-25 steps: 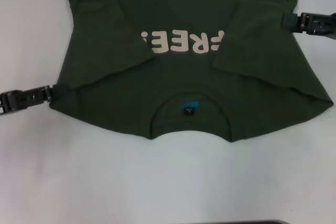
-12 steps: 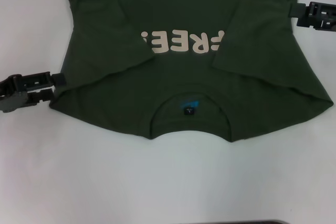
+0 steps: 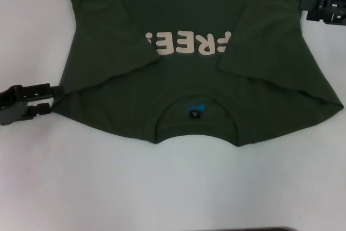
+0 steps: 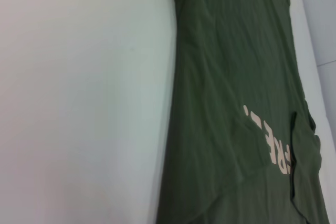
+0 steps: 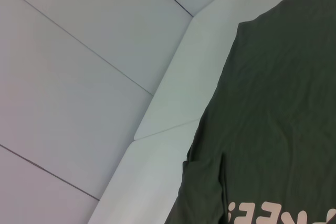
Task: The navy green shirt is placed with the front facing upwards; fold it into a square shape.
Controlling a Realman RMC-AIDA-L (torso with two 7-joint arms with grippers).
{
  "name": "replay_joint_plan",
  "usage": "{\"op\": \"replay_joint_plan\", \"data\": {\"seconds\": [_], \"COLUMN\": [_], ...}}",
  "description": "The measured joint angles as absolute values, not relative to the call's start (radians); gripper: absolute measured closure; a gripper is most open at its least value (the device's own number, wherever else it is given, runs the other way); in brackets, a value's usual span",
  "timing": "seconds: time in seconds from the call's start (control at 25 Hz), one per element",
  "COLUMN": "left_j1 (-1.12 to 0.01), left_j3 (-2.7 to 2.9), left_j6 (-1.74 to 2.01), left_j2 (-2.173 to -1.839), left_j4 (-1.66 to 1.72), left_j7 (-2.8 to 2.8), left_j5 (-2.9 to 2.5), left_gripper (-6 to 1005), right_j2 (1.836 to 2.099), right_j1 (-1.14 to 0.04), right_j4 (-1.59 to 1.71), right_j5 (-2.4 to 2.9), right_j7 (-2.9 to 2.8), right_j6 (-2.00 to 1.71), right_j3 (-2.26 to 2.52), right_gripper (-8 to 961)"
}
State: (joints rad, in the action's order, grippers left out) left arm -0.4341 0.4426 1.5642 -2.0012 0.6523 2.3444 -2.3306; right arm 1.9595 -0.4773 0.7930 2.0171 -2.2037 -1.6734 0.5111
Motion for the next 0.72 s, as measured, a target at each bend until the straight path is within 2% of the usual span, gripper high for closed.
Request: {"op": "replay_joint_plan", "data": {"seconds": [0.72], "left_j1": [-0.456], "left_j3": [0.447], "left_j6": [1.479], "left_j2": [-2.002], "left_j4": [0.643], "left_j7": [2.377], "left_j5": [-2.353], "left_gripper": [218], "right_j2": [1.962], "right_j1": [-0.483], "right_j4": [0.793], "right_j5": [2.017], "right_j7": [-2.204], "right_j6": [-1.674], "right_j3": [0.502], "right_gripper": [26]}}
